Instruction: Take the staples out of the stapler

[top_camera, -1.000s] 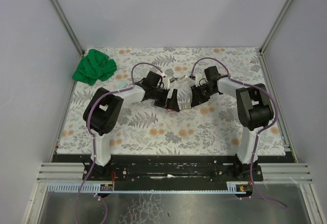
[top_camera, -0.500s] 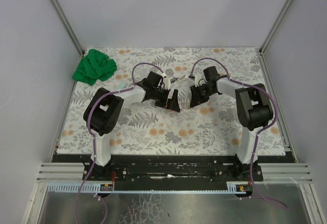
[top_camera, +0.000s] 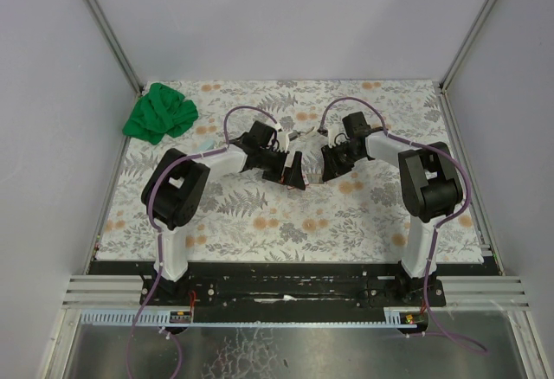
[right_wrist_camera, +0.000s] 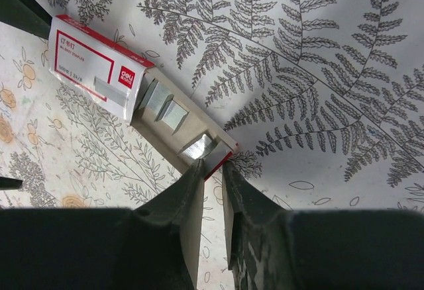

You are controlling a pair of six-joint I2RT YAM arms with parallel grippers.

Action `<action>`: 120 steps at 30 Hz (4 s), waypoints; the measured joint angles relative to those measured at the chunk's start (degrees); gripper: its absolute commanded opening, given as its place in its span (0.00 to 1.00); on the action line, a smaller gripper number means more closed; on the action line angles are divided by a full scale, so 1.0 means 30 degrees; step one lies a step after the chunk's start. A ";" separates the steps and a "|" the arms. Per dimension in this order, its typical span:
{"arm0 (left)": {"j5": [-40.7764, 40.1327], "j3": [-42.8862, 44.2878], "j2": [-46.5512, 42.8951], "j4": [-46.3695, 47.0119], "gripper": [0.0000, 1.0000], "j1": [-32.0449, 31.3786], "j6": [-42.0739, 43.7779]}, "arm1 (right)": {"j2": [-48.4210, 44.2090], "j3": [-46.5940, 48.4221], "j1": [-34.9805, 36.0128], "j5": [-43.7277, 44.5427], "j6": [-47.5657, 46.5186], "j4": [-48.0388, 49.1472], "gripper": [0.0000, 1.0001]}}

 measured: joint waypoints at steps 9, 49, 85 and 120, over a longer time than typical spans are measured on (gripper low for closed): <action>-0.0168 0.0423 0.0299 -0.0029 1.00 0.0015 0.0080 | -0.0168 0.0000 0.0051 0.0772 -0.0692 0.0000 0.23; -0.1479 0.1545 0.0969 -0.0073 1.00 0.0029 -0.0816 | -0.0291 0.0000 0.0066 0.1297 -0.1931 -0.0146 0.22; -0.1719 0.0772 0.0590 0.0882 1.00 -0.0007 -0.1362 | -0.0313 0.0022 0.0080 0.1960 0.0918 0.0022 0.22; -0.2863 -0.0372 -0.0291 0.1464 1.00 -0.0495 -0.2543 | -0.0306 0.0022 0.0240 0.1625 0.2368 -0.0226 0.24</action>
